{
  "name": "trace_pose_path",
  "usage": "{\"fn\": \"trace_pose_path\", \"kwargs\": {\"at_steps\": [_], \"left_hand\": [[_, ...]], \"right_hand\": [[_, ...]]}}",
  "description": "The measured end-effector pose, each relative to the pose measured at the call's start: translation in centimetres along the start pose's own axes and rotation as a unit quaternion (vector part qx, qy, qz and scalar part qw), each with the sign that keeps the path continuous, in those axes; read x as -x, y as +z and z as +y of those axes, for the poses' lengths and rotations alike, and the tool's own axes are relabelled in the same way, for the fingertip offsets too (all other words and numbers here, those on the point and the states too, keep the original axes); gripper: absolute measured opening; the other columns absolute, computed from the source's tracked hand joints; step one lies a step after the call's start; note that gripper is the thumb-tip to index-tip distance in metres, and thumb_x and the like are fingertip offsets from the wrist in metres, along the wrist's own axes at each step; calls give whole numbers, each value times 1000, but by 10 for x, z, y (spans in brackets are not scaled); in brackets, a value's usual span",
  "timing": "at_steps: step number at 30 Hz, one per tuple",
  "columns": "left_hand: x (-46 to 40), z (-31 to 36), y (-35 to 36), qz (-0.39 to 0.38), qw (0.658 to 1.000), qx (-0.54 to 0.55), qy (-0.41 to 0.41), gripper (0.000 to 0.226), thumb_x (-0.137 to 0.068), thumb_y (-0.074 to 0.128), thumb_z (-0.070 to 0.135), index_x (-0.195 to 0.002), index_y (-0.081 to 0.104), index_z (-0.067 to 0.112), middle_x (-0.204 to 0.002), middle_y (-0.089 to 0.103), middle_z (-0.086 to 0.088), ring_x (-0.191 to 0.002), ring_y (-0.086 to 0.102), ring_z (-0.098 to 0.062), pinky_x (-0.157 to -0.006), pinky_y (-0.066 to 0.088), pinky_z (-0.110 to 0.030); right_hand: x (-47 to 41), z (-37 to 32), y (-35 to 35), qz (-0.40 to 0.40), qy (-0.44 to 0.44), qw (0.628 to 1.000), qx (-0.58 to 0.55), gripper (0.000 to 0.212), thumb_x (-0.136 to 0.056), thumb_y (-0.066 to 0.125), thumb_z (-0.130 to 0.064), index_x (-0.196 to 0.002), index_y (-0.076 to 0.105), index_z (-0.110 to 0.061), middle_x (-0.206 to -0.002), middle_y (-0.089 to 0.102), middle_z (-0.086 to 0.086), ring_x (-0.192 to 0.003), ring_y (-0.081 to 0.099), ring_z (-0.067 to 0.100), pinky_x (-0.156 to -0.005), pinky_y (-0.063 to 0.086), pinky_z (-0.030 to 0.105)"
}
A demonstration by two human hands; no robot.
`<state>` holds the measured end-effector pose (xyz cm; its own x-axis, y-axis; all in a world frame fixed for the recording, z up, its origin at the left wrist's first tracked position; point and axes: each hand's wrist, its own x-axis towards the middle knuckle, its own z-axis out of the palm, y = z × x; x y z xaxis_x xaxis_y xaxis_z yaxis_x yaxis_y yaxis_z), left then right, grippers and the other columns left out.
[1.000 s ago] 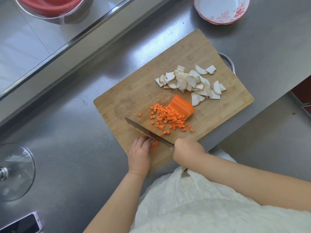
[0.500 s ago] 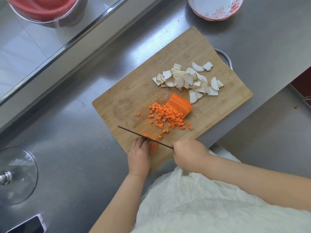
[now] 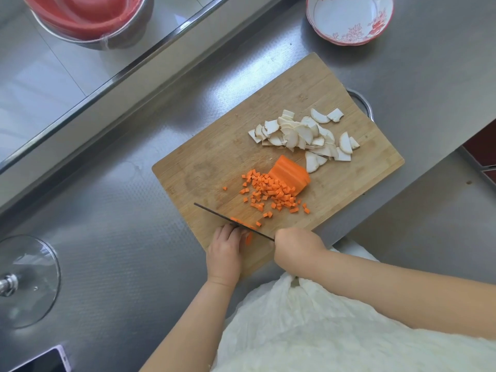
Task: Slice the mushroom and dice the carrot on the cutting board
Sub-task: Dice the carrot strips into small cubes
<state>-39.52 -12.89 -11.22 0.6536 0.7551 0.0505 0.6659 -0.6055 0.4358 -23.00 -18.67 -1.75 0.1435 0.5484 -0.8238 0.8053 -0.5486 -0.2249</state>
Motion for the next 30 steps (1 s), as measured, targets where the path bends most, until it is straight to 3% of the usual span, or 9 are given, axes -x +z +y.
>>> {"fn": "trace_pose_path", "kwargs": {"at_steps": [3,7,13,19,24,27,30], "left_hand": [[-1,2,-2,-20,1000,11,-4,27,-89,50,26,-82,70,9,-82,63,-4,-74,54,-24,-52,48,-36],[-1,2,-6,-34,999,22,1,28,-89,49,27,-80,69,9,-84,62,-3,-77,55,-23,-54,49,-36],[0,4,-7,-25,1000,-6,14,30,-88,49,28,-82,72,9,-81,64,-4,-72,57,-25,-52,50,-34],[1,0,-7,-16,1000,-1,24,32,-90,49,29,-82,73,10,-83,65,-3,-72,58,-26,-50,50,-35],[5,-4,-2,-8,999,0,38,28,-91,51,27,-86,72,9,-84,65,-4,-74,58,-25,-51,50,-35],[6,-7,-1,-4,999,-1,44,27,-91,51,26,-86,72,8,-85,65,-4,-77,54,-22,-52,50,-34],[6,-7,-1,0,999,-6,51,28,-92,52,26,-88,72,8,-86,66,-5,-79,52,-21,-51,50,-33]], "right_hand": [[-8,3,-3,14,0,997,-78,26,-100,41,-33,-91,54,-13,-70,49,0,-74,54,26,-58,41,28],[-6,10,-2,36,2,990,-139,34,-99,40,-40,-95,58,-10,-72,53,2,-74,58,26,-63,46,31],[9,18,8,50,-49,997,-27,27,-101,37,-30,-83,49,-15,-61,42,-2,-64,49,23,-44,29,27],[9,14,7,43,-54,998,-11,25,-100,38,-27,-81,48,-15,-60,42,-1,-57,47,20,-44,28,26],[10,7,4,15,-12,1000,13,29,-95,41,-10,-67,38,-15,-59,40,1,-50,37,14,-42,26,24],[9,0,3,5,3,1000,29,15,-91,42,-3,-81,44,-13,-63,40,1,-62,46,21,-44,28,24],[7,-5,3,-9,20,1000,12,15,-92,42,-4,-99,54,-11,-82,57,6,-75,51,25,-53,36,26]]}}
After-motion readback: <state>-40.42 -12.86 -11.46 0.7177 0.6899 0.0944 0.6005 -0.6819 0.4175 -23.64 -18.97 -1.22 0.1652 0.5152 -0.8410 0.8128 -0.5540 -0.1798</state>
